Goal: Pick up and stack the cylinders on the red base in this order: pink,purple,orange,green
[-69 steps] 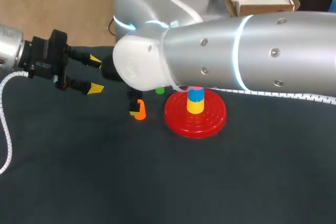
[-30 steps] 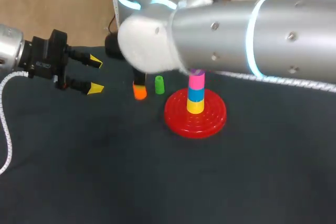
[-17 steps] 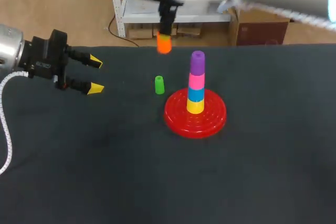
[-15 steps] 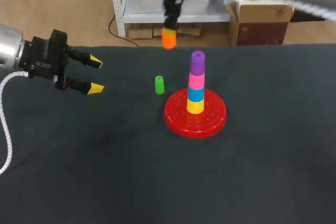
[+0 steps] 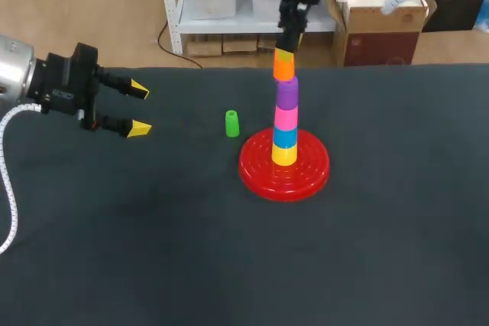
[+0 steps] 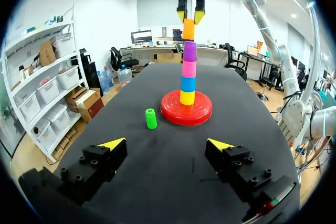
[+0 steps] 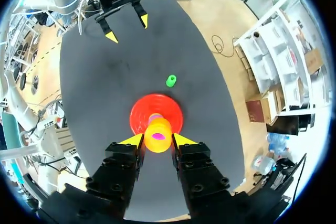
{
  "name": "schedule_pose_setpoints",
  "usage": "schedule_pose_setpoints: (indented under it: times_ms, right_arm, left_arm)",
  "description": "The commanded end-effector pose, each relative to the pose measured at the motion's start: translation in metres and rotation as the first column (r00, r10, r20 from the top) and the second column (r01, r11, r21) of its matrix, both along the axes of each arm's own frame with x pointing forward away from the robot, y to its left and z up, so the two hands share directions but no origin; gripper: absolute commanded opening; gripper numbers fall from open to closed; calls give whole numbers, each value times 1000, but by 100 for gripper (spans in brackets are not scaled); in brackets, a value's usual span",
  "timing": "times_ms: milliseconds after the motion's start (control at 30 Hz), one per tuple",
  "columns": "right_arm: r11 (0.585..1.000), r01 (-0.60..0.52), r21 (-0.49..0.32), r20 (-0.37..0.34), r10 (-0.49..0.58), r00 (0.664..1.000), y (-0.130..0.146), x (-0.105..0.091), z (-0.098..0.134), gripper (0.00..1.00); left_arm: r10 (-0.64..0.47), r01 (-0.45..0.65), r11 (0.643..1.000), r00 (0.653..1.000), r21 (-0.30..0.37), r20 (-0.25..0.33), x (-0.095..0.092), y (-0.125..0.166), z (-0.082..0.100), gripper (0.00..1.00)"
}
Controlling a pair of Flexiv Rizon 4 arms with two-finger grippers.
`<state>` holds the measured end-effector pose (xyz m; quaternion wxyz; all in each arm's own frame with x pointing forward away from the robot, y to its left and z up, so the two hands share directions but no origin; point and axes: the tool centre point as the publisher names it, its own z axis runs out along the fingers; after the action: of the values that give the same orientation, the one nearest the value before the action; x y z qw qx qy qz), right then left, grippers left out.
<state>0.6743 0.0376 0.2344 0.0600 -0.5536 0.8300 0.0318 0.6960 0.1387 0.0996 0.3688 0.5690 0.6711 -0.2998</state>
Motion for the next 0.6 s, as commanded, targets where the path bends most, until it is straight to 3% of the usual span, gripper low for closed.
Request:
schedule_pose_setpoints:
  times_ms: [33,600]
  right_arm:
    - [998,6,64,32,-9,999,-9,-7,-5,0]
    - [999,-43,32,-53,44,998,0,3,-23,0]
  left_arm:
    - [-1,1,1000,1000,-1,2,-1,1,0,100]
    - [-1,1,1000,1000,-1,2,-1,1,0,100]
